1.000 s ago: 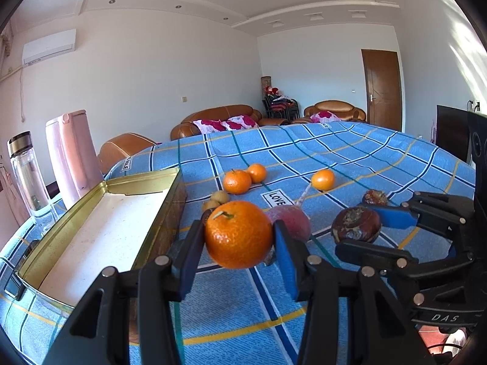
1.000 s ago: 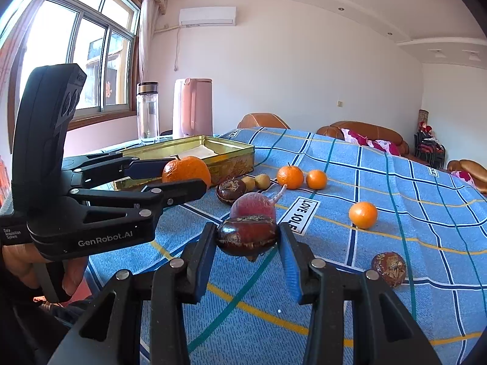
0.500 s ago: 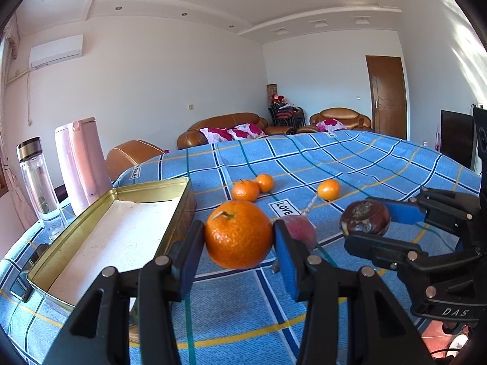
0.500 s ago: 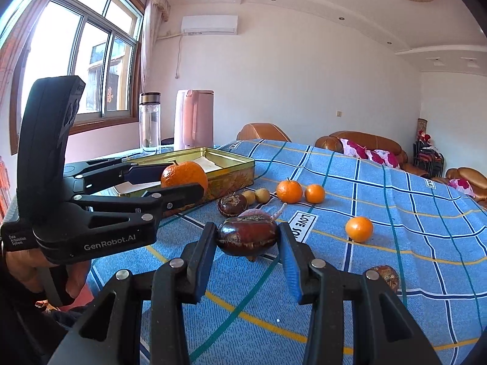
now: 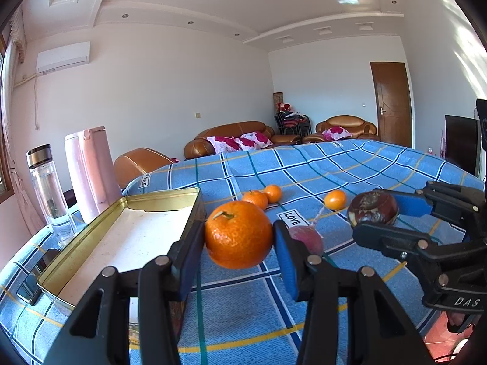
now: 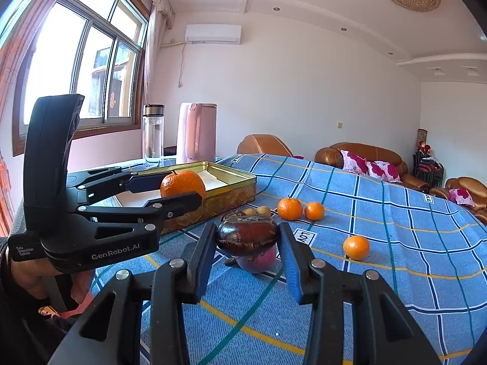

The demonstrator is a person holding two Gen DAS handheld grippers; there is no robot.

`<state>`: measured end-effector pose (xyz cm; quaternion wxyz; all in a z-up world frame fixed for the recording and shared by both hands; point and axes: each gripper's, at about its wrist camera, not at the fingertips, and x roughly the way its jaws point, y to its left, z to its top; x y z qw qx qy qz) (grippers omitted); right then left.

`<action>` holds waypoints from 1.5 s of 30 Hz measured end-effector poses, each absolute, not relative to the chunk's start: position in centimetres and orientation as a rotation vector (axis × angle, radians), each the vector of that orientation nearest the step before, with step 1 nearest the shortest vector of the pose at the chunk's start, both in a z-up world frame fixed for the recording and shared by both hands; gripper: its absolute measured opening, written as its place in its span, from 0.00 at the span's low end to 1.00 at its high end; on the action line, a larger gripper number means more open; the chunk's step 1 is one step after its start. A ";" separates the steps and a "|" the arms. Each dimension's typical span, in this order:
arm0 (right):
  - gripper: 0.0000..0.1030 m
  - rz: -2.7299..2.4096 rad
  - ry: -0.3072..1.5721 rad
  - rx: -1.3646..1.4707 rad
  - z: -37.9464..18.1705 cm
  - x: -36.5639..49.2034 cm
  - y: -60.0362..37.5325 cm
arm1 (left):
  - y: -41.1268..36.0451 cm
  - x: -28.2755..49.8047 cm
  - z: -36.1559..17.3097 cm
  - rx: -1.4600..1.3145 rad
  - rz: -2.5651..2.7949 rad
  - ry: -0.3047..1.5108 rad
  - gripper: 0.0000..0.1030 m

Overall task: Organize fruits
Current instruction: 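Carry the dark fruit over the tin tray while the left tool carries the orange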

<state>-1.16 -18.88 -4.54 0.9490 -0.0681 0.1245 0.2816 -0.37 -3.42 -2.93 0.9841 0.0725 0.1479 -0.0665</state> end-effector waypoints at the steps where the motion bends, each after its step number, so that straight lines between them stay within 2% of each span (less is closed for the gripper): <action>1: 0.42 0.573 0.251 -0.138 -4.5 -1.2 -18.9 | -3.4 -0.4 -2.9 0.146 -0.131 0.294 0.46; 23: 0.42 0.580 0.208 -0.168 -2.9 -0.4 -17.8 | -2.6 -0.6 -1.5 0.144 -0.096 0.239 0.46; 45: 0.42 0.657 0.215 -0.213 -0.8 2.4 -13.9 | 1.6 1.0 -1.1 0.097 0.002 0.284 0.46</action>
